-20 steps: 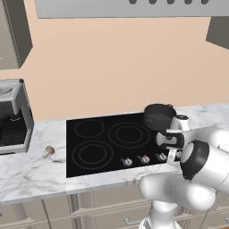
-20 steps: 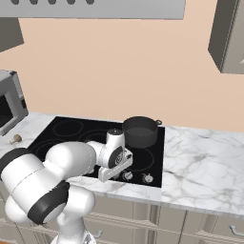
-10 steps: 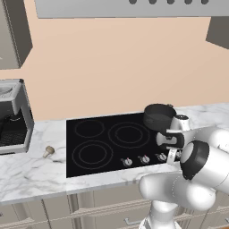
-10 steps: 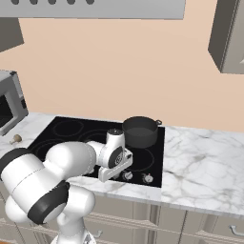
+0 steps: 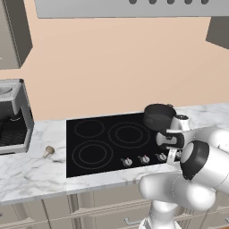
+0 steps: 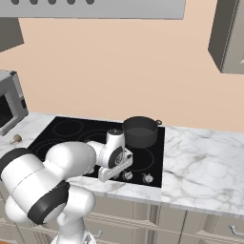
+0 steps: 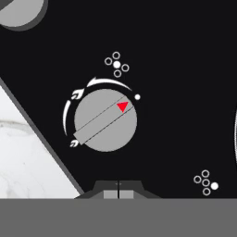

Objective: Turn on the burner for the pot on the stove. Wait thirty seconds for the pot to heat up. Then add the mushroom to the pot.

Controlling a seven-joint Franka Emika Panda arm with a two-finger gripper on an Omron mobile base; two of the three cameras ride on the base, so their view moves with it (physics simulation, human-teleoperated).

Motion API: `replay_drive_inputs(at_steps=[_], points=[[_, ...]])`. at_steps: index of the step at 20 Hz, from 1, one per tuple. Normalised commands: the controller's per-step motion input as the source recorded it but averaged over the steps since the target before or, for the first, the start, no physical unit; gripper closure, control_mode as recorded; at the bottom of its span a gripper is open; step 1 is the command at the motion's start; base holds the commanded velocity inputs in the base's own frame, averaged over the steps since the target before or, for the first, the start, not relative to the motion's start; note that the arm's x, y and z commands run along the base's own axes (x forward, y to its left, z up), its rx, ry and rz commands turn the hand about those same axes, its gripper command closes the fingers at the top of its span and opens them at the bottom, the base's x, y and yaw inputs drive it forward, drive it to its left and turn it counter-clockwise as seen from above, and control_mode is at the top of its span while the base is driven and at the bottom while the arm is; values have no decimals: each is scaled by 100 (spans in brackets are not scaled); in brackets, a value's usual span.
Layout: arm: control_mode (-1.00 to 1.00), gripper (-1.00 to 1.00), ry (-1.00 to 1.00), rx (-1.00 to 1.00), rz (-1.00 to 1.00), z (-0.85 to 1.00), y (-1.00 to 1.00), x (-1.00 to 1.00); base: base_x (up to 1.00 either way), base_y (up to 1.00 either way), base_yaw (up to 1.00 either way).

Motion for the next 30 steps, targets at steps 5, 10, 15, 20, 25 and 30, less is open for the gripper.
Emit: replay_drive_inputs(at_steps=[5,10,15,20,25,30], points=[[-100,100,0,0,0,0,0,0,0,0,0],[-100,100,0,0,0,0,0,0,0,0,0],[-100,100,0,0,0,0,0,0,0,0,0],[-100,100,0,0,0,0,0,0,0,0,0],[-100,100,0,0,0,0,0,0,0,0,0],[-100,100,0,0,0,0,0,0,0,0,0]])
